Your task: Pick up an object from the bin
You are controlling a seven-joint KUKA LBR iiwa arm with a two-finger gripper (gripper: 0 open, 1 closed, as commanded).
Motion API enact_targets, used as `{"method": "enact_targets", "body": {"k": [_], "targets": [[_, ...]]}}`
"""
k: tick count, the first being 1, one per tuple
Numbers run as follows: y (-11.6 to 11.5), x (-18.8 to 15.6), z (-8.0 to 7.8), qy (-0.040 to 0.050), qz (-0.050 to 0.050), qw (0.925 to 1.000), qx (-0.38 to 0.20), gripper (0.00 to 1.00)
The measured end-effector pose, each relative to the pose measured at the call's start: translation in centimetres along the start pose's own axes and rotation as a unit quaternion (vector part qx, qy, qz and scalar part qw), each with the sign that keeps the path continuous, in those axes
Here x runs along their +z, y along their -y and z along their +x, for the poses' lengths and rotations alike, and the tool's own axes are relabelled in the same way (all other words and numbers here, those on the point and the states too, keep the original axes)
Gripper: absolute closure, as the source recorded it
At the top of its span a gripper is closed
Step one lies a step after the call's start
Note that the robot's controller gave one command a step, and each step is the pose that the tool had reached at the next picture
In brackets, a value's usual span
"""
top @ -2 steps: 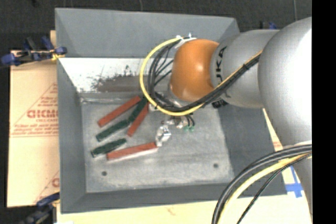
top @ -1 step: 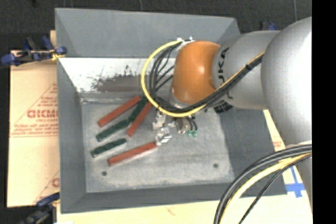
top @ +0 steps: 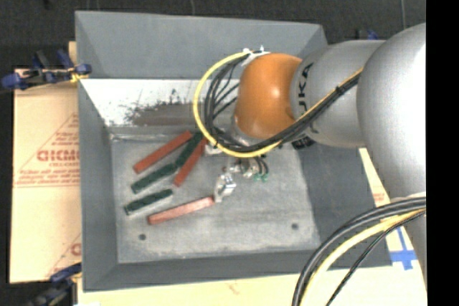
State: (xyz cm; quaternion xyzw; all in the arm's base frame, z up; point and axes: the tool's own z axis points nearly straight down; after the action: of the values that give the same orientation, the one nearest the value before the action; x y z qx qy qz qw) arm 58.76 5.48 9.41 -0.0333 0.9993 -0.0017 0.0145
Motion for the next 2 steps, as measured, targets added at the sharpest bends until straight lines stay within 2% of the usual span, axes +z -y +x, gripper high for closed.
{"method": "enact_targets", "body": {"k": [1,2], "targets": [[0.0,0.0,0.1,-0.0013,0.0,1.0,0.0,0.0],[-5.1,1.3,4.4,-0.0114,0.0,0.9783,-0.207,1.0]]}}
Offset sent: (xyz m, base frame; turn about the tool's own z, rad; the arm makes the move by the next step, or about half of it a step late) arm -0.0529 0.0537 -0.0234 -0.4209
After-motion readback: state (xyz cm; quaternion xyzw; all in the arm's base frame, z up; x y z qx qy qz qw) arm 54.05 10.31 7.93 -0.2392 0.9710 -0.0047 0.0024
